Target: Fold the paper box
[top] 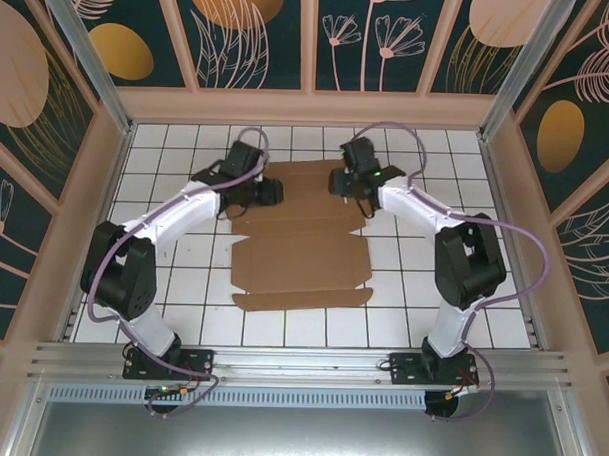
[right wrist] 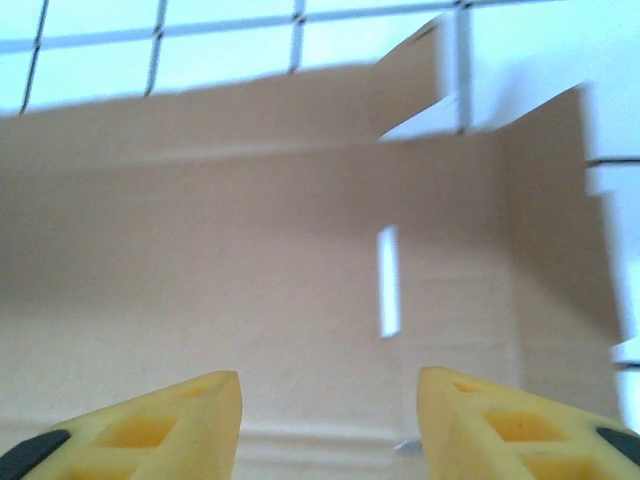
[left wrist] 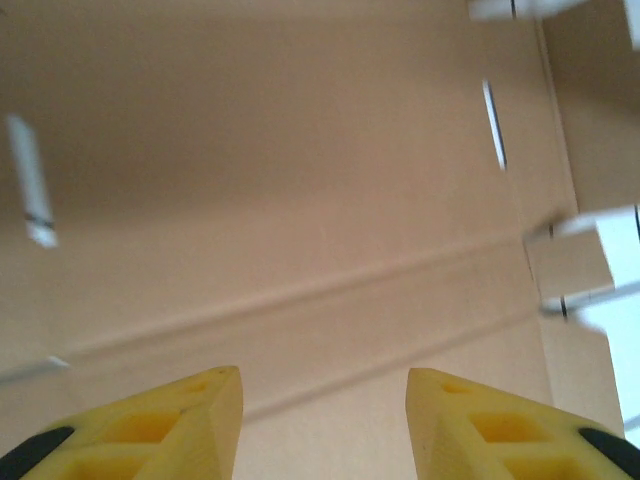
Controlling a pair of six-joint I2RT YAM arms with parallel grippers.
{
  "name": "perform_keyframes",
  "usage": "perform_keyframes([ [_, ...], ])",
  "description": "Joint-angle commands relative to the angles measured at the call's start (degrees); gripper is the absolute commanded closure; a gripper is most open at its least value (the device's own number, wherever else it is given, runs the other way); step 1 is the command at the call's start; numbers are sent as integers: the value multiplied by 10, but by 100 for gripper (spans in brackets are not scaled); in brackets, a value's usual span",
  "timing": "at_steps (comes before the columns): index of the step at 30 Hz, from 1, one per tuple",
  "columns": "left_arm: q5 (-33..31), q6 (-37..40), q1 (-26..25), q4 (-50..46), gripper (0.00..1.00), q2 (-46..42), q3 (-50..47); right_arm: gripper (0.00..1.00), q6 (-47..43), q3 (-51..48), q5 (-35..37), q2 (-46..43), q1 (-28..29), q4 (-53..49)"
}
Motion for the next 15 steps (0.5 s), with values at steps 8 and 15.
perform_keyframes([
  [8,43,-38,-3,55,61,91,-61,46,-62,203,-109,163,-78,-30],
  [15,20,-18,-3,48,63,147,-56,47,-71,378,-103,304,-83,-85],
])
